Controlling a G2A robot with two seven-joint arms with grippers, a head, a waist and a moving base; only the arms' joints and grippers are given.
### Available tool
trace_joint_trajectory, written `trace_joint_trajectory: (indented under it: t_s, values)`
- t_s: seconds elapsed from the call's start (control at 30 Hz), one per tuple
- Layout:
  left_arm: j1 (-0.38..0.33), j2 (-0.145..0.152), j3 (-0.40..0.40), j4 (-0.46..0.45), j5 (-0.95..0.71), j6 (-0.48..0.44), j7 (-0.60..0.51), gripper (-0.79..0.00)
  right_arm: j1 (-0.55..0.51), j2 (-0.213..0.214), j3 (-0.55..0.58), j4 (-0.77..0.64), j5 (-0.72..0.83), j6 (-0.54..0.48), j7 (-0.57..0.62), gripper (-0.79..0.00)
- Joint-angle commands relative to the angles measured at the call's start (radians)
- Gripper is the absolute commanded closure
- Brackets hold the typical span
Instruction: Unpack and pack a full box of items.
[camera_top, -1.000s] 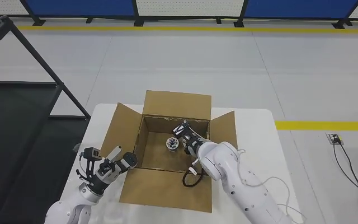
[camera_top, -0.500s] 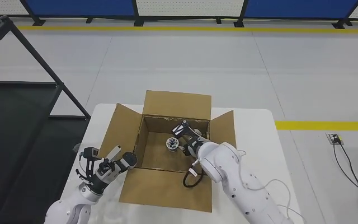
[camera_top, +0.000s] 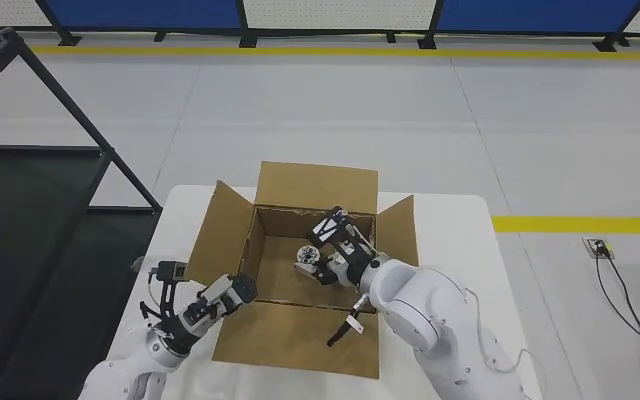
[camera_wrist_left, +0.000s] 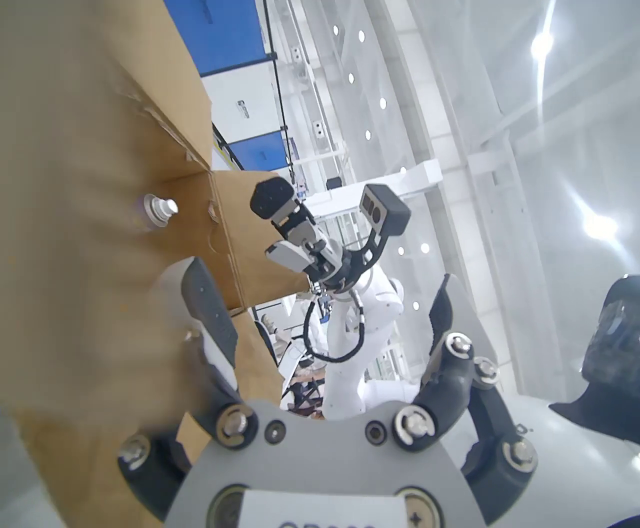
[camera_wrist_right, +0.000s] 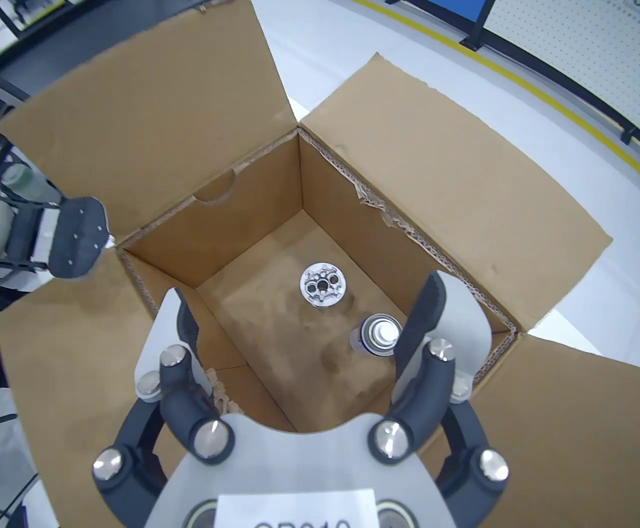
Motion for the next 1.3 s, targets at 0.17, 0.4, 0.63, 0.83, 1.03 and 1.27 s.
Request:
trace_joint_trajectory:
  t_s: [0.17,0.4,0.63,0.83,1.03,1.27]
  values:
    - [0.036,0.005,-0.014,-0.073,-0.043,-0.096,-0.092,-0.785,0.001,0.0,-0.001,0.001,-0.003,0.001,0.0,-0.785]
    - [0.111,0.008,-0.093,-0.129,-0.165,-0.245,-0.089,-0.785,-0.017,0.002,0.05,-0.014,0.076,0.012,-0.059,-0.785]
    - [0.195,0.007,-0.192,-0.138,-0.309,-0.331,-0.044,-0.785,-0.061,0.013,0.186,-0.076,0.246,0.029,-0.109,-0.785]
    - [0.205,0.007,-0.24,-0.089,-0.32,-0.27,0.03,-0.785,-0.1,0.027,0.321,-0.111,0.394,0.059,-0.086,-0.785]
    - [0.171,0.004,-0.227,-0.042,-0.277,-0.199,0.094,-0.785,-0.127,0.042,0.464,-0.109,0.584,0.086,-0.045,-0.785]
    - [0.113,0.003,-0.198,-0.012,-0.22,-0.07,0.159,-0.785,-0.156,0.063,0.579,-0.08,0.659,0.087,-0.028,-0.785]
